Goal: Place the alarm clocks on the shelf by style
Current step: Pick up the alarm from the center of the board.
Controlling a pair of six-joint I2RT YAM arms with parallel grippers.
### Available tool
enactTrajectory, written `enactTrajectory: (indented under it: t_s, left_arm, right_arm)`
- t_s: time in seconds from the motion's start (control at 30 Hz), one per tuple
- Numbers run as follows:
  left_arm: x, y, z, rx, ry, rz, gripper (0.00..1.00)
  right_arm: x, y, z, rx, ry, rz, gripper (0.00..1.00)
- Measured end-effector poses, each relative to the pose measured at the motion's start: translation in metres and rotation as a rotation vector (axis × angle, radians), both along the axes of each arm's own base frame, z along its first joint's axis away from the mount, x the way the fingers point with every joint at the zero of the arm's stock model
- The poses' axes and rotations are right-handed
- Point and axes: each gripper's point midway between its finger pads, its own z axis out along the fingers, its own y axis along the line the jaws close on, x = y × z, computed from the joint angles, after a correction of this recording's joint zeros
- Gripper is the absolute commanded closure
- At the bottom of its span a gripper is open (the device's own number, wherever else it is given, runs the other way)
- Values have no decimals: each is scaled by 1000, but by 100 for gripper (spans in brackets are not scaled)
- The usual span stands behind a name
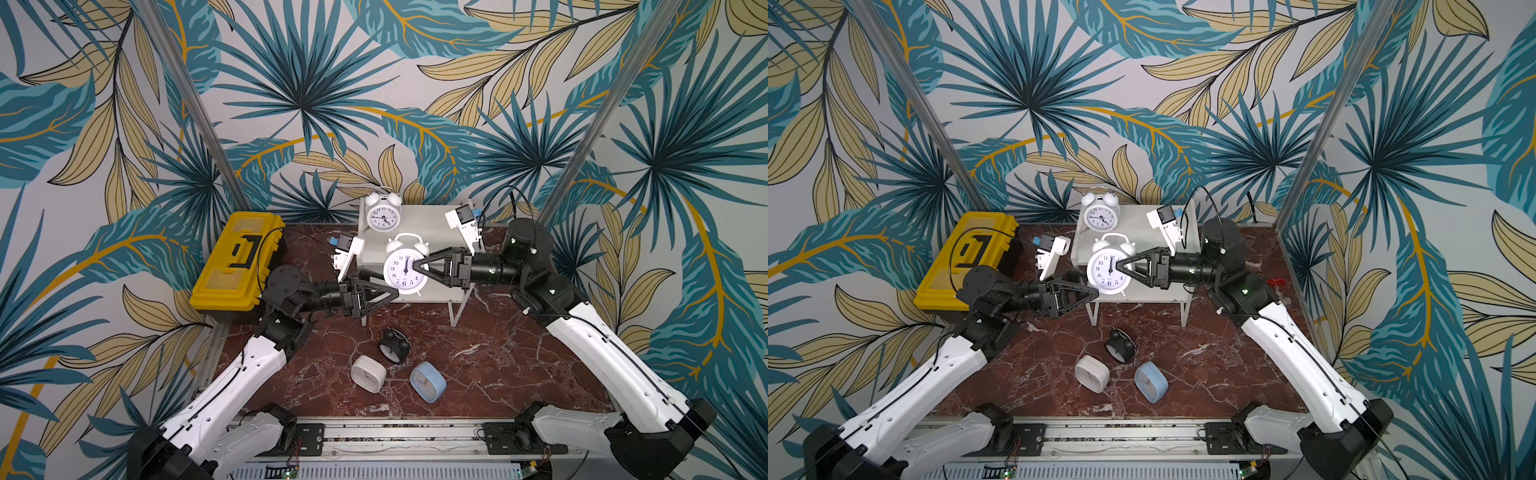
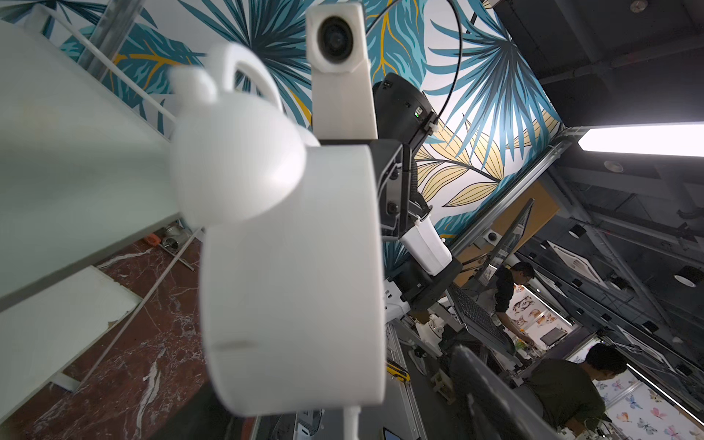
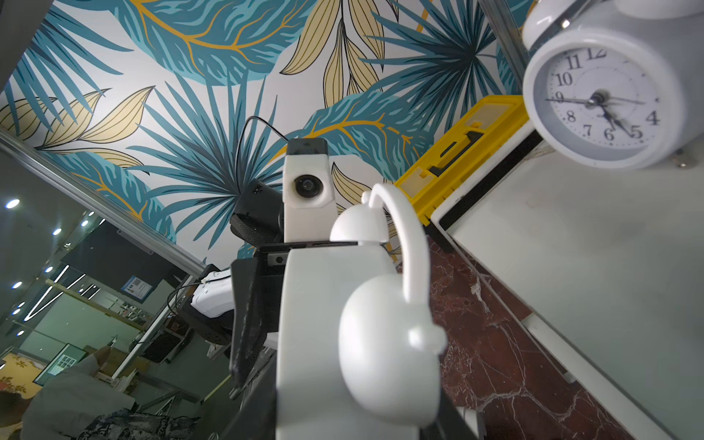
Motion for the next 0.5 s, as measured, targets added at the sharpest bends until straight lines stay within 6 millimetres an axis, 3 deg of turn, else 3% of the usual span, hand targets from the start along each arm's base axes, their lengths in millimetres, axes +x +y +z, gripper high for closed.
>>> enactTrajectory:
  t_s: [0.1,0.37,0.47,0.5]
  left_arm:
    - [1,0,-4,14,8,2,24]
    - [12,1,-6,6,22,18,59]
    - [14,1,-5,-2,52,10,67]
    - [14,1,-4,-4,50,8,68]
  right_arm:
    - [-4,1,-6,-15,21,40,84]
    - [-10,1,-9,-22,38,71,82]
    - [-10,0,-7,-11,4,71,71]
    - [-10,0,-7,-6,0,70,62]
